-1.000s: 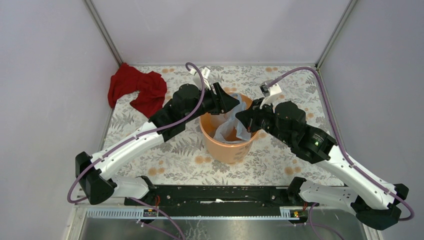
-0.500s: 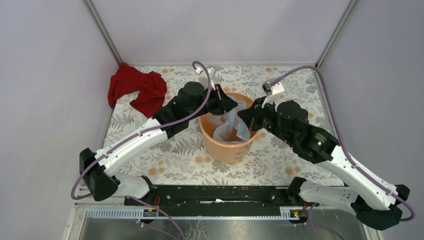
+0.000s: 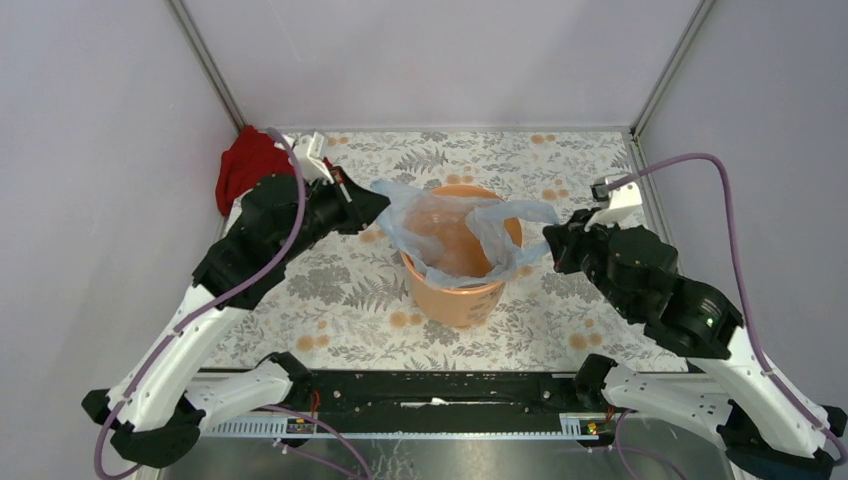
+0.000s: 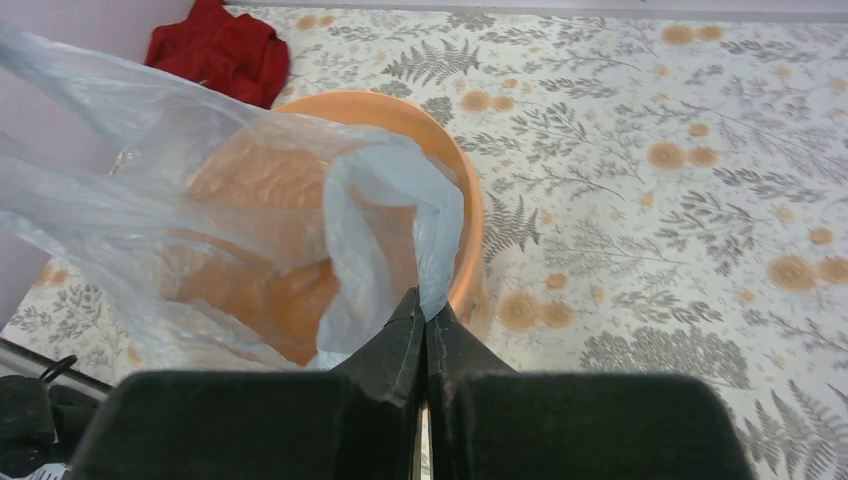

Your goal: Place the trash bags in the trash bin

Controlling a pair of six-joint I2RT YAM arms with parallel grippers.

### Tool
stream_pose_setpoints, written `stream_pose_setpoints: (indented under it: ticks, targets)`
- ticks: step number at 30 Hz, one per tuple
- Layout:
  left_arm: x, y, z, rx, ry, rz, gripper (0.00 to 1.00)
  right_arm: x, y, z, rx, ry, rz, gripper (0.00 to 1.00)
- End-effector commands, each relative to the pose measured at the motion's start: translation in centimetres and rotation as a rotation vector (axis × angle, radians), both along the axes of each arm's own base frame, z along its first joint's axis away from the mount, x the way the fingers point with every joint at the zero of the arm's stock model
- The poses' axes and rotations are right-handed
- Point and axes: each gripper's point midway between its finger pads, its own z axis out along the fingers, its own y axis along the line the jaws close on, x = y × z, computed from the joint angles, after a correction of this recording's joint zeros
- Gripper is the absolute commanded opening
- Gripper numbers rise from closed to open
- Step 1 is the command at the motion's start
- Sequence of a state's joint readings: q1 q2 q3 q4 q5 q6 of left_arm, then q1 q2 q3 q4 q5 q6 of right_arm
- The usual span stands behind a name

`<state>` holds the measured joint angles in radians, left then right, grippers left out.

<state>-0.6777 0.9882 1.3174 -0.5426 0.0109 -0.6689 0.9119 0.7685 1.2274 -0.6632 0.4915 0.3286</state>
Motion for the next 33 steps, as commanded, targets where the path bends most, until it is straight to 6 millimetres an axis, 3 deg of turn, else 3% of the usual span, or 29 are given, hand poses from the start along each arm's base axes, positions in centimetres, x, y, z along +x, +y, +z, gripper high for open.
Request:
stream_pose_setpoints:
  ticks: [1, 9, 17, 25, 29, 33]
  targets:
    - [-0.6, 2.0, -2.4, 0.067, 0.047, 0.046, 0.0, -0.5, -3.1, -0.6, -0.044, 0.01, -0.097, 0.0]
    - [-1.9, 3.2, -2.3, 0.063, 0.051, 0.06, 0.0, -1.9, -5.0, -0.7, -0.029, 0.041, -0.127, 0.0]
    - [-4.4, 4.7, -8.3, 0.056, 0.187, 0.084, 0.0, -4.2, -6.7, -4.6, 0.01, 0.174, -0.167, 0.0]
    - [-5.7, 7.4, -10.4, 0.125, 0.231, 0.162, 0.0, -5.7, -7.5, -6.1, 0.072, 0.253, -0.196, 0.0]
    - [-5.7, 7.4, -13.5, 0.167, 0.288, 0.167, 0.0, -6.0, -5.5, -9.6, 0.196, 0.33, -0.189, 0.08]
    - [-5.3, 8.1, -18.1, 0.23, 0.349, 0.217, 0.0, -5.6, -4.2, -14.0, 0.245, 0.401, -0.232, 0.06]
